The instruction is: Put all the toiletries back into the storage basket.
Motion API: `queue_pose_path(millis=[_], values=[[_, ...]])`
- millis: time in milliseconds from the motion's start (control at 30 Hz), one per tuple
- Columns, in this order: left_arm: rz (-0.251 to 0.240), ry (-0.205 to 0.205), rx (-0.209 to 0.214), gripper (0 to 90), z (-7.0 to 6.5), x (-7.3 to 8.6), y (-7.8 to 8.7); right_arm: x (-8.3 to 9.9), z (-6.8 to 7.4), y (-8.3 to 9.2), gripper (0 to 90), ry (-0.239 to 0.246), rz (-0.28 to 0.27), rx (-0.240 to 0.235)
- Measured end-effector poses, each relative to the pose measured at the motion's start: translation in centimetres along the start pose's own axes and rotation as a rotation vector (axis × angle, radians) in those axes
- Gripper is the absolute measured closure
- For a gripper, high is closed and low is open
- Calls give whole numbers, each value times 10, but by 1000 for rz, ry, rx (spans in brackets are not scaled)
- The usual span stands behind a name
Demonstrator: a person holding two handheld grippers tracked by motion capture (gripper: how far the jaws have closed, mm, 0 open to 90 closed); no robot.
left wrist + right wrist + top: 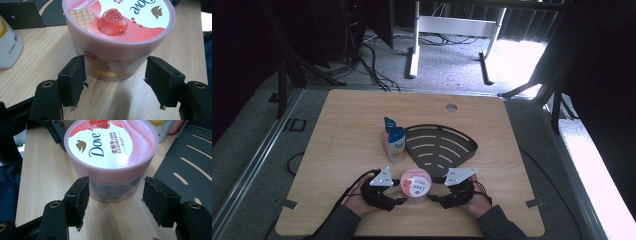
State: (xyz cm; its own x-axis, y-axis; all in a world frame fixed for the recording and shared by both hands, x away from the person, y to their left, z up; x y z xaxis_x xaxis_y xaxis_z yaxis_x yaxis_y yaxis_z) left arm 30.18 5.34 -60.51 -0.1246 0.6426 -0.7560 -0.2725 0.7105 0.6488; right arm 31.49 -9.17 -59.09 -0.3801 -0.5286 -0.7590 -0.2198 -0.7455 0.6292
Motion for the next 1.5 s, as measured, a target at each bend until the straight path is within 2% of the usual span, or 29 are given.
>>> queue_pose_path(millis=[133,500,667,833,1100,1267,1367,1433,1500], values=[[-3,11,9,317,0,0,-1,1,1,-4,357,14,5,-15],[-27,-10,-17,283,1,-5,0,0,2,-10,319,35,2,-30],[-23,-20,-26,284,0,-5,1,0,2,-10,319,33,2,-26],[-14,-50,-62,289,-1,-7,1,0,3,-10,320,32,6,-18],[-3,-51,-68,291,-2,-11,1,1,1,-7,318,20,13,-21],[-18,-51,-74,291,-3,-17,4,-1,3,-4,316,22,5,-23],[-45,-42,-75,291,-3,-23,6,-1,3,0,314,28,3,-17],[-64,-41,-71,291,-3,-27,9,1,3,0,319,30,15,-13],[-58,-54,-77,291,-4,-30,10,3,3,-2,325,34,26,-10]])
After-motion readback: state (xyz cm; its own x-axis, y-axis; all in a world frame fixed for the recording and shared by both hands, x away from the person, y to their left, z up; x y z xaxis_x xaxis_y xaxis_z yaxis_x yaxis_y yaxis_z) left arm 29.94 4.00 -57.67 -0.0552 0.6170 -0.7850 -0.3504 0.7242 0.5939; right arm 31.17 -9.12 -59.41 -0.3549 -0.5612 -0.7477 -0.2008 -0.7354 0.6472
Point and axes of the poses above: each handheld gripper's, and its own axes: y roughly backward along the jaws, x roughly out of its underside, z roughly to its left, the point moved 10 cm from there along -y, roughly forward along the jaws, and after that the axes turned 12 degrees about -y, right-handed, at the moved point
